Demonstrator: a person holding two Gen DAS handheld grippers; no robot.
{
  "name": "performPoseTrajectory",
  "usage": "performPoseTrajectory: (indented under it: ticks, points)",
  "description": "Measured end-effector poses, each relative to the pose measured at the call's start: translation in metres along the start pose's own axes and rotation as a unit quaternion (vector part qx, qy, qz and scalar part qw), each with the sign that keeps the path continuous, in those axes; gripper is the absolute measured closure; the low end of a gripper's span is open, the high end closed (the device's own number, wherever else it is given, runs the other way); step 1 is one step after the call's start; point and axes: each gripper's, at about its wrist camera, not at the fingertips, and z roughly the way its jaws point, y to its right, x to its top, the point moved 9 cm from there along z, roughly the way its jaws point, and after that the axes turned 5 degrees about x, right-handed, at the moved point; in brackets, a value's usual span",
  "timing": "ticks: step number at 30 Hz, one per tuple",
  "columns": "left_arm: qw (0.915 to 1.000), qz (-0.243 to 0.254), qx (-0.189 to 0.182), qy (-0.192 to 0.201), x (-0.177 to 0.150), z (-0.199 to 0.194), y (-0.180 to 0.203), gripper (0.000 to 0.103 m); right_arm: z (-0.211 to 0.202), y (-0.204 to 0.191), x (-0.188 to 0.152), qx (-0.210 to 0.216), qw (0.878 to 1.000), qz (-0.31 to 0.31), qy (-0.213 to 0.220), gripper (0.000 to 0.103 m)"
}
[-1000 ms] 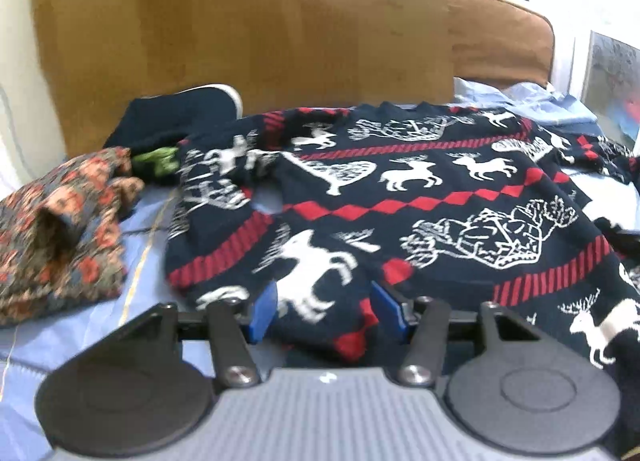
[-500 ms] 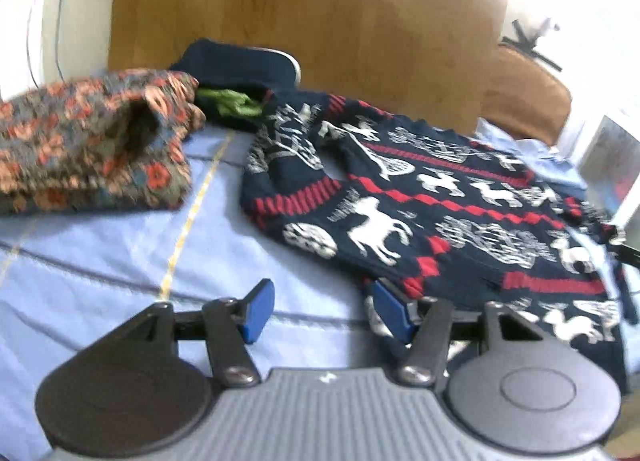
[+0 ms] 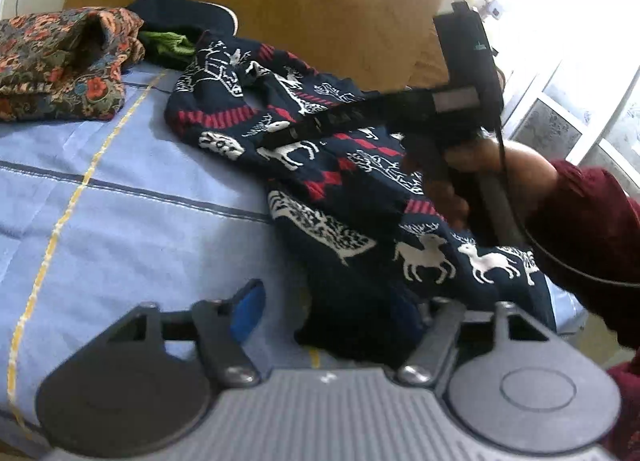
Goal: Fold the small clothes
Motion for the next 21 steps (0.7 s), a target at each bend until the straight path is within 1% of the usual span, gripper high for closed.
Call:
performPoseTrajectory:
  ticks: [1, 2, 4, 5, 6, 8, 10, 12, 14, 15, 16, 17, 18, 19, 20, 21]
  points:
    - [1.0, 0.0, -0.005, -0.002, 0.0, 0.001, 0.001, 0.06, -0.001, -0.005, 0.002, 0.019, 1.0, -0.009, -0.01, 0.091]
    - [1.0, -0.002, -0.008, -0.003, 0.001, 0.003, 0.002, 0.061, -0.009, -0.009, 0.003, 0.033, 0.999, -0.009, -0.01, 0.091]
    - [0.9999, 0.001, -0.013, -0.003, 0.005, 0.006, 0.005, 0.061, -0.035, -0.016, 0.019, 0.032, 0.998, -0.038, 0.026, 0.091]
    - [0.9998, 0.006, -0.017, -0.001, 0.007, 0.007, 0.008, 0.06, -0.054, -0.014, 0.028, 0.019, 0.997, -0.057, 0.051, 0.091]
    - [0.9998, 0.01, -0.018, 0.001, 0.009, 0.009, 0.012, 0.055, -0.075, -0.008, 0.038, 0.003, 0.995, -0.069, 0.074, 0.091]
    - [0.9996, 0.02, -0.018, 0.004, 0.013, 0.012, 0.019, 0.053, -0.109, 0.012, 0.057, -0.037, 0.991, -0.076, 0.105, 0.091]
    - [0.9994, 0.029, -0.017, 0.004, 0.014, 0.015, 0.024, 0.054, -0.144, 0.053, 0.065, -0.096, 0.985, -0.072, 0.12, 0.091]
    - [0.9994, 0.03, -0.018, -0.001, 0.014, 0.018, 0.026, 0.057, -0.173, 0.097, 0.064, -0.162, 0.977, -0.066, 0.125, 0.091]
    - [0.9993, 0.03, -0.018, -0.009, 0.015, 0.023, 0.029, 0.071, -0.196, 0.14, 0.055, -0.225, 0.965, -0.05, 0.123, 0.091]
    - [0.9992, 0.032, -0.021, -0.013, 0.016, 0.024, 0.031, 0.081, -0.203, 0.167, 0.047, -0.263, 0.957, -0.039, 0.118, 0.091]
    - [0.9988, 0.037, -0.026, -0.017, 0.016, 0.025, 0.035, 0.081, -0.205, 0.187, 0.039, -0.29, 0.95, -0.028, 0.111, 0.088]
    - [0.9985, 0.043, -0.03, -0.018, 0.016, 0.025, 0.039, 0.081, -0.206, 0.212, 0.026, -0.316, 0.943, -0.004, 0.1, 0.08]
    - [0.9979, 0.051, -0.034, -0.018, 0.015, 0.025, 0.044, 0.081, -0.204, 0.23, 0.013, -0.332, 0.939, 0.021, 0.088, 0.073]
    - [0.9972, 0.061, -0.038, -0.017, 0.015, 0.023, 0.048, 0.083, -0.2, 0.246, -0.001, -0.346, 0.934, 0.047, 0.076, 0.058]
    - [0.9964, 0.071, -0.043, -0.016, 0.014, 0.022, 0.053, 0.085, -0.199, 0.254, -0.013, -0.355, 0.93, 0.068, 0.074, 0.054]
    - [0.9958, 0.078, -0.045, -0.015, 0.014, 0.02, 0.056, 0.085, -0.198, 0.254, -0.024, -0.349, 0.93, 0.084, 0.083, 0.055]
